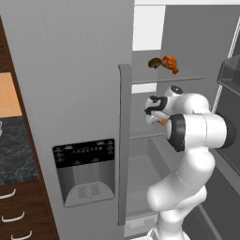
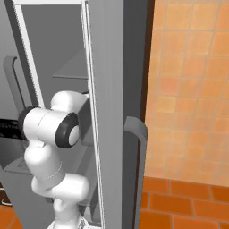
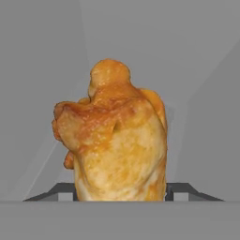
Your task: Place one mushroom and one chicken drumstick in each tupperware on the nearby counter, to pack two identical lunches.
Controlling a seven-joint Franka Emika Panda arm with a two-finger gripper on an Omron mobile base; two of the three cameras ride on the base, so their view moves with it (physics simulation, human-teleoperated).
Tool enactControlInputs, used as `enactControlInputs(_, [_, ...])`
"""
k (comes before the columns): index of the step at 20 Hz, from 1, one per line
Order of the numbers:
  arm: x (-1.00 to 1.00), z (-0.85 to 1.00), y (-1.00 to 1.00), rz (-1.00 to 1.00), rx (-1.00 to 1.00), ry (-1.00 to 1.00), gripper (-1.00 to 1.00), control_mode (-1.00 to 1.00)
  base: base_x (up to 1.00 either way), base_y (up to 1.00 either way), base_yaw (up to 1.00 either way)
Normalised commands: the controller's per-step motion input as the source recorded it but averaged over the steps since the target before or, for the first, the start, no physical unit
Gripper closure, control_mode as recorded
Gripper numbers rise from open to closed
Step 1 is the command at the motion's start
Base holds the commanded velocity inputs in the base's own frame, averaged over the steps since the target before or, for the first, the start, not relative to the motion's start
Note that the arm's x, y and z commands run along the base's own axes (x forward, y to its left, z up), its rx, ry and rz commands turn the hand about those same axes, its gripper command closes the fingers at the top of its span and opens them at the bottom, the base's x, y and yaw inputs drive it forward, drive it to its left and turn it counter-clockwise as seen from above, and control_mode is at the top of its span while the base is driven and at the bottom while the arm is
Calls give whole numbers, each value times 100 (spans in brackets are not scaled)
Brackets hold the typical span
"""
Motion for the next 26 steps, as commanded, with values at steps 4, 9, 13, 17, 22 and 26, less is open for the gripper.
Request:
enactControlInputs(4, [-65, 7, 39, -20, 0, -1, 100, -100, 0, 0, 0])
enactControlInputs(9, [-75, 48, 10, -23, 0, 0, 100, -100, 0, 0, 0])
enactControlInputs(13, [-80, 54, 20, -22, 0, 0, 100, -100, 0, 0, 0])
enactControlInputs(17, [-93, 29, 13, -25, 2, -2, 100, -100, 0, 0, 0])
enactControlInputs(22, [-89, 40, 15, -16, 0, -1, 100, -100, 0, 0, 0])
enactControlInputs(26, [-86, 60, 20, -5, 0, 0, 100, -100, 0, 0, 0])
